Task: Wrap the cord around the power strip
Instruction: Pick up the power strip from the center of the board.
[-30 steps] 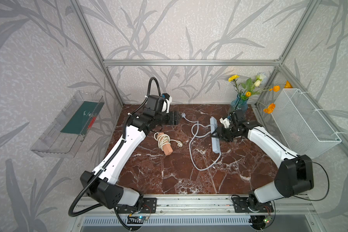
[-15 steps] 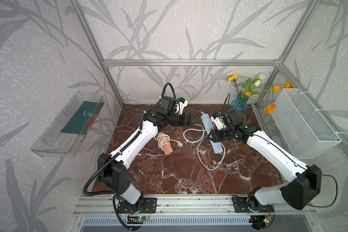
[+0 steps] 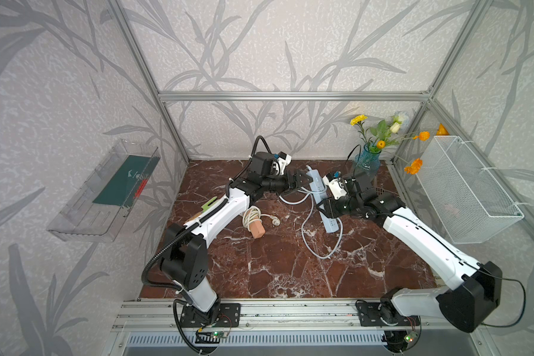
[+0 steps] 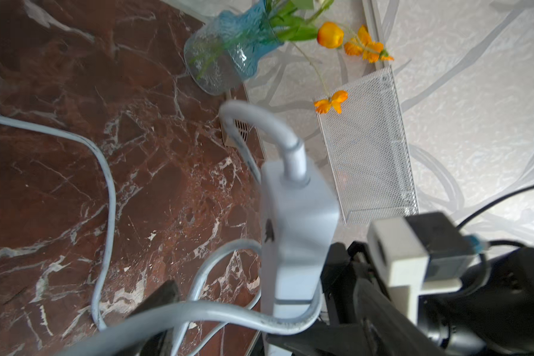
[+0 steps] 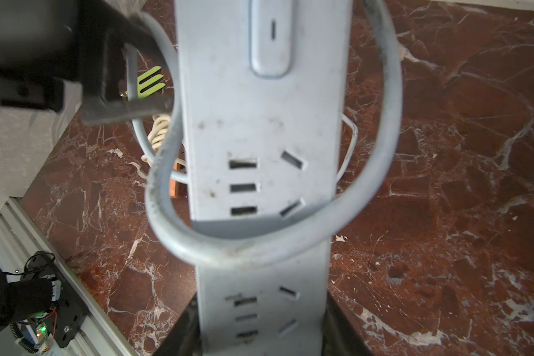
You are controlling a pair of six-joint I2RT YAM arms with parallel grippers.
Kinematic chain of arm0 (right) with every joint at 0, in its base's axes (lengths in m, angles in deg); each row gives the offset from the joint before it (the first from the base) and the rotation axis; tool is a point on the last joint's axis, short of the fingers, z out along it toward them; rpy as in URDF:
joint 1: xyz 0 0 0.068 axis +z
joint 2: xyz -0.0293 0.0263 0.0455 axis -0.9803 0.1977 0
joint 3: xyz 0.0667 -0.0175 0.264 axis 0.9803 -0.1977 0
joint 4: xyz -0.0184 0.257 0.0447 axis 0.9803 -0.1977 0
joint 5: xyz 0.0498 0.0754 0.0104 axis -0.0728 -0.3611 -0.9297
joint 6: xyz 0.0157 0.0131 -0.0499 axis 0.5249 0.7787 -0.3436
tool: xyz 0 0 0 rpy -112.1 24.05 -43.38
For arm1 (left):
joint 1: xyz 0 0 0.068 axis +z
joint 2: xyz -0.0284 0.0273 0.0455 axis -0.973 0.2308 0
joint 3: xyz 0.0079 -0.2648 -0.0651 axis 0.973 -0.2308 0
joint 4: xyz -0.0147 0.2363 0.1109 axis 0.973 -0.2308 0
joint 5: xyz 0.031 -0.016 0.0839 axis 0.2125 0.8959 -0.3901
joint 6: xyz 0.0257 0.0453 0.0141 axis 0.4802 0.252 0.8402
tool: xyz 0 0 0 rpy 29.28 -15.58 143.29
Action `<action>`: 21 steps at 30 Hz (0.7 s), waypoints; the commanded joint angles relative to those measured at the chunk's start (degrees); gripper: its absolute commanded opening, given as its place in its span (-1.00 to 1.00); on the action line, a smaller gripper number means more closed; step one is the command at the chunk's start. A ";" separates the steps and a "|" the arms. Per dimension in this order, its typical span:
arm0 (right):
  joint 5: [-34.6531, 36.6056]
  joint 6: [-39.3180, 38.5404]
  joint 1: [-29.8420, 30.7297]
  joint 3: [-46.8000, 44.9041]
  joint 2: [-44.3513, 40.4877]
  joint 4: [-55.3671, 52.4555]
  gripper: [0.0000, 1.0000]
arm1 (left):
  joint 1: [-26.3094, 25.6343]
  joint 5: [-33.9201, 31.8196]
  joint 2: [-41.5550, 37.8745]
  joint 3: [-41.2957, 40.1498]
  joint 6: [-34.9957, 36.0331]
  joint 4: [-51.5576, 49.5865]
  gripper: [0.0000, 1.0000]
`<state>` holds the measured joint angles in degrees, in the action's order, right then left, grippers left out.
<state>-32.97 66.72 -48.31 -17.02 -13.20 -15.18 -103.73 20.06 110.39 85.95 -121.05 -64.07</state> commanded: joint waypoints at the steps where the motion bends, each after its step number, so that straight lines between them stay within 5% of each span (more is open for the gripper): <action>1: 3.63 -2.31 3.14 -0.19 -1.45 8.19 -0.44 | -1.10 -1.12 1.68 8.39 5.31 -6.30 0.75; 5: 6.27 -1.57 4.39 -0.49 -0.52 10.43 -0.41 | -3.12 -0.99 6.94 14.82 9.95 -17.45 0.54; 9: 13.40 -2.32 3.49 0.94 0.96 7.13 -0.41 | -0.16 -5.24 2.71 20.33 17.96 -34.69 0.48; 13: 13.42 -0.99 1.13 2.81 3.02 6.54 -0.41 | 2.11 -1.92 -8.05 14.18 16.94 -30.62 0.64; 16: 12.10 -2.02 2.50 3.04 3.20 8.84 -0.41 | 1.48 6.91 -11.03 5.76 7.58 -16.64 0.65; 21: 13.46 -4.01 6.95 -0.45 0.38 13.93 -0.40 | 1.14 -5.08 -1.64 12.57 12.03 -21.54 0.63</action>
<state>-20.27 64.19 -43.35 -17.09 -9.61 -8.19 -102.54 19.67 101.39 96.25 -109.75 -85.67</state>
